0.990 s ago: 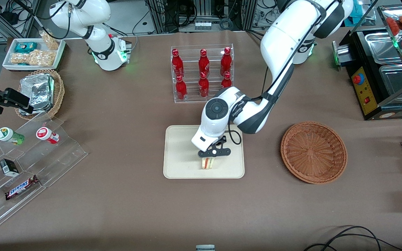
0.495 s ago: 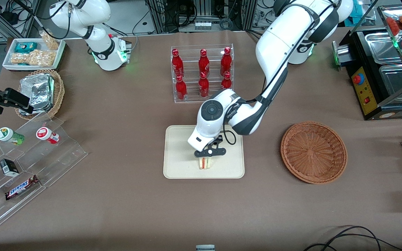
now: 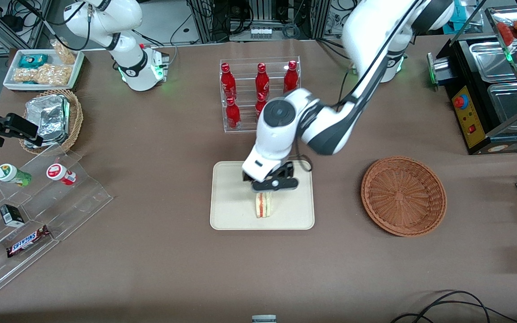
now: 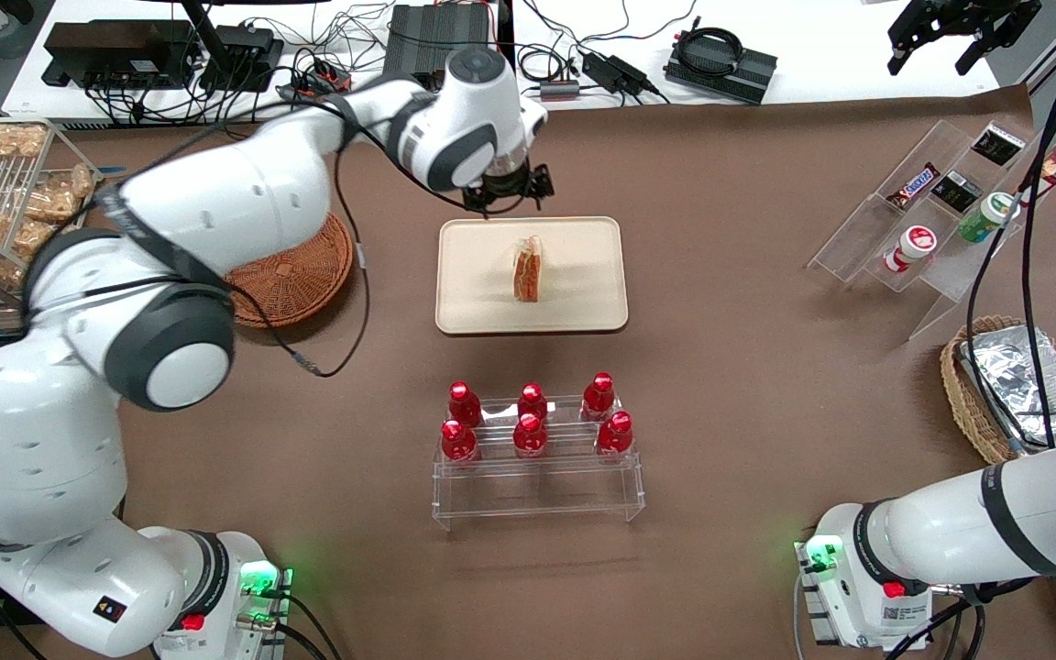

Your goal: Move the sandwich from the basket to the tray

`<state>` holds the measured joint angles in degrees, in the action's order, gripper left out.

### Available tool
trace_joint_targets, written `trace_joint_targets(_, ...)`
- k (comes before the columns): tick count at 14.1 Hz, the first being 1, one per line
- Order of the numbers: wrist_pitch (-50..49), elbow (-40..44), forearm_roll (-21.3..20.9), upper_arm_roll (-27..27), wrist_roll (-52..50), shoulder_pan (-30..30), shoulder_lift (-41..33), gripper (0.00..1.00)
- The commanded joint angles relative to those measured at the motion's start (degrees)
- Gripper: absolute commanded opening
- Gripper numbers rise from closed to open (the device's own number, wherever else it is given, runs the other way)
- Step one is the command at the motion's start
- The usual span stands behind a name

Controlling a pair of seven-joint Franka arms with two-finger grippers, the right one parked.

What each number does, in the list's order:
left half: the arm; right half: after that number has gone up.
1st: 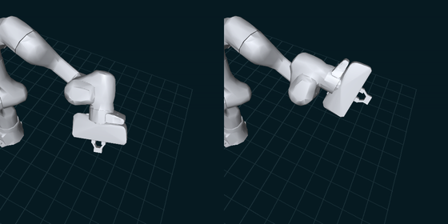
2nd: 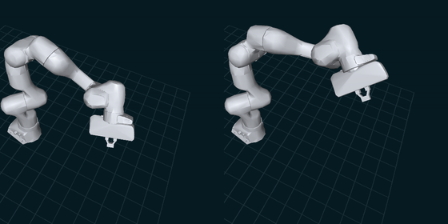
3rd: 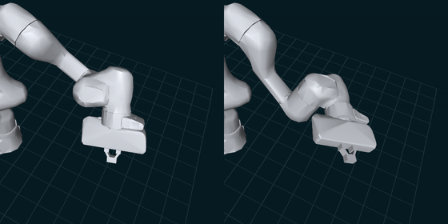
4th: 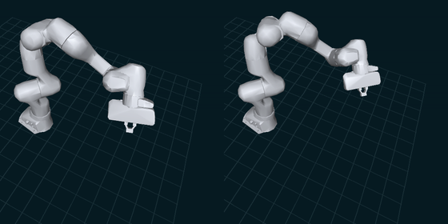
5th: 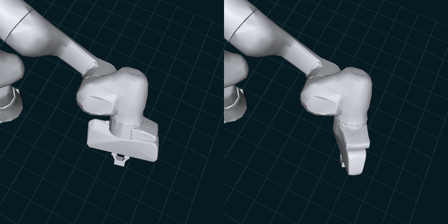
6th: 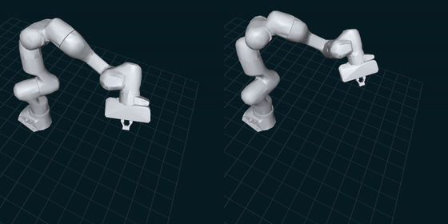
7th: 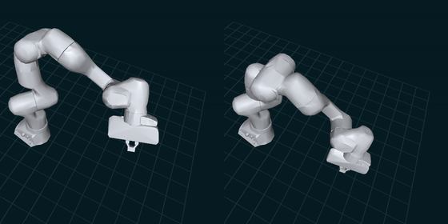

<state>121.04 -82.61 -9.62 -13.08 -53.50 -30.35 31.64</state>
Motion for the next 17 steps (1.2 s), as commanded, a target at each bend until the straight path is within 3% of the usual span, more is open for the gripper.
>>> trace_joint_targets(1,-7.18,-5.37,0.21,0.16,-1.17,5.54,-8.95,1.00)
trace_joint_targets(9,-18.82,-10.71,1.54,0.07,1.98,18.03,-16.42,1.00)
trace_joint_targets(13,-19.17,-18.71,2.41,0.07,11.55,24.89,-23.98,1.00)
trace_joint_targets(17,-25.22,-19.70,4.70,0.16,21.21,31.39,-28.91,1.00)
